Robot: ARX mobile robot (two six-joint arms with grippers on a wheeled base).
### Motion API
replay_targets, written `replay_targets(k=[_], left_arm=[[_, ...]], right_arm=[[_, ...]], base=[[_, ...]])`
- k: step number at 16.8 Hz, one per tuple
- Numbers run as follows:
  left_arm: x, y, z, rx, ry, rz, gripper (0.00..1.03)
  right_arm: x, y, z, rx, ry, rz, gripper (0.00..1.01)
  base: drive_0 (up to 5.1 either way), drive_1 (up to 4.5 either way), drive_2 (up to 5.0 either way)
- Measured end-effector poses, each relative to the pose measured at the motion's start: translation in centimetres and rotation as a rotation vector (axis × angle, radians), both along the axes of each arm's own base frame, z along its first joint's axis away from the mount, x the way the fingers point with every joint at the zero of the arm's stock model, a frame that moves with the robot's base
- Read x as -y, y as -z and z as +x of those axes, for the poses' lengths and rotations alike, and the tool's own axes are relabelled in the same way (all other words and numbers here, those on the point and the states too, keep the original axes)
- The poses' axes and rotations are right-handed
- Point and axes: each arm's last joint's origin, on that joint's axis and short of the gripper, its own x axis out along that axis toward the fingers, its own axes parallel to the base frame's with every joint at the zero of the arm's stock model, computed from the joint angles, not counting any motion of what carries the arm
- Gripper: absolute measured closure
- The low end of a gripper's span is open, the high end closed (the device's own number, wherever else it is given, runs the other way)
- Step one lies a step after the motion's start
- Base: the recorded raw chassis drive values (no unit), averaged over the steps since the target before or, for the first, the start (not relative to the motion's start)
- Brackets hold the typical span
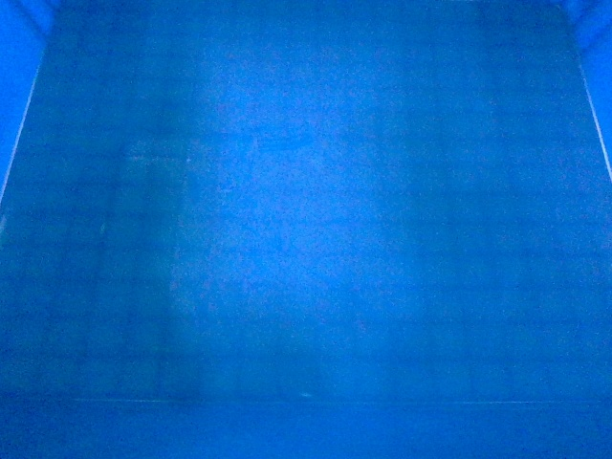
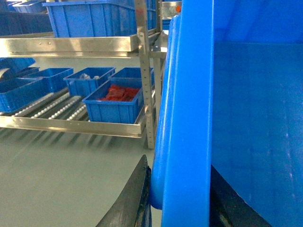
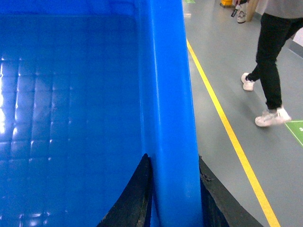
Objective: Place box next to blue box on left shelf
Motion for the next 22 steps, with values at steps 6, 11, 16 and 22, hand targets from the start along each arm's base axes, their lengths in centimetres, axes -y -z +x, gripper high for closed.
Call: replay_targets(k=[6,11,16,22], left_arm=[[0.0,0.0,0.0,0.0,-0.002,0.0,0.83],[-0.01,-0.02,0.0,0.002,-0.001,-0.001,0.83],[0.0,0.0,0.0,-0.001,0.0,0.001,0.83],[0.0,0.0,0.0,0.0,0.0,0.0,0.83]], right_arm=[[-0.01,0.03,0.01,-0.002,0.0,-0.001,0.84],[0.0,0.02,0.01,-0.001,0.0,0.0,0.84],[0.0,0.07,0.0,-0.003,0.0,-0.001,0.84],[0.01,0.11,0.0,-0.004,0.002,-0.002,0.84]], base=[[0.0,4.22,-4.3],[0.0,4.27,-4.2],[0.1,4.33,-4.2],[0.1,4.32,-4.2]])
